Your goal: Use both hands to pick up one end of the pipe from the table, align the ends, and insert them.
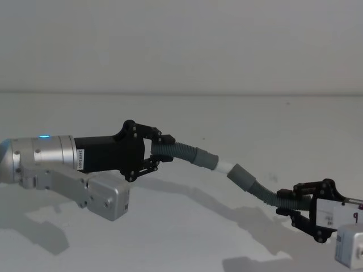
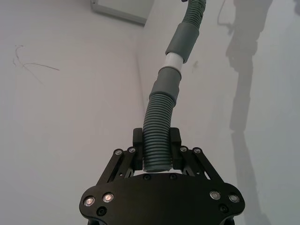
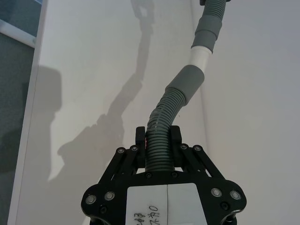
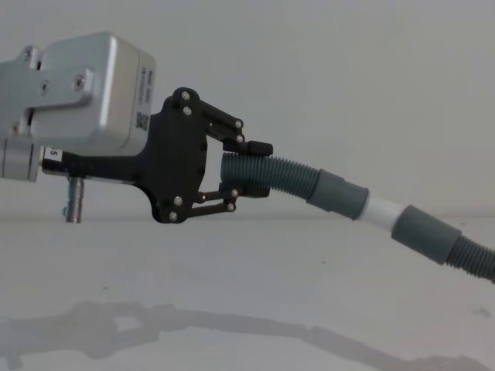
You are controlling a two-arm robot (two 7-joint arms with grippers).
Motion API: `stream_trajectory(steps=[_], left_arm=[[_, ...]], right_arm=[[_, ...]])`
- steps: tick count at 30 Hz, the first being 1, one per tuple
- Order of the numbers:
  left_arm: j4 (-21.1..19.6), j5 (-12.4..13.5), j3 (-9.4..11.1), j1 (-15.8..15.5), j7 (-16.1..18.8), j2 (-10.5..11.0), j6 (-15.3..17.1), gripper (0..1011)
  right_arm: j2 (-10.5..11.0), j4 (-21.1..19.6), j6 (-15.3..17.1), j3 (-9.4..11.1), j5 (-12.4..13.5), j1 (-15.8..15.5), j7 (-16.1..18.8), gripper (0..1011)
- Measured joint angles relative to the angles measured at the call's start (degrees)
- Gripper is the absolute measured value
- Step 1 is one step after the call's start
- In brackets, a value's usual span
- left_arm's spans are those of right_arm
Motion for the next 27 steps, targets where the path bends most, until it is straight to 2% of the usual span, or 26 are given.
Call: stream_trajectory(steps=[27], left_arm=[[0.0,0.0,0.0,0.0,0.0,0.0,0.0,319]], right_arm=[[-0.5,0.6,0.0,-1.7,0.5,2.4,0.4,290]])
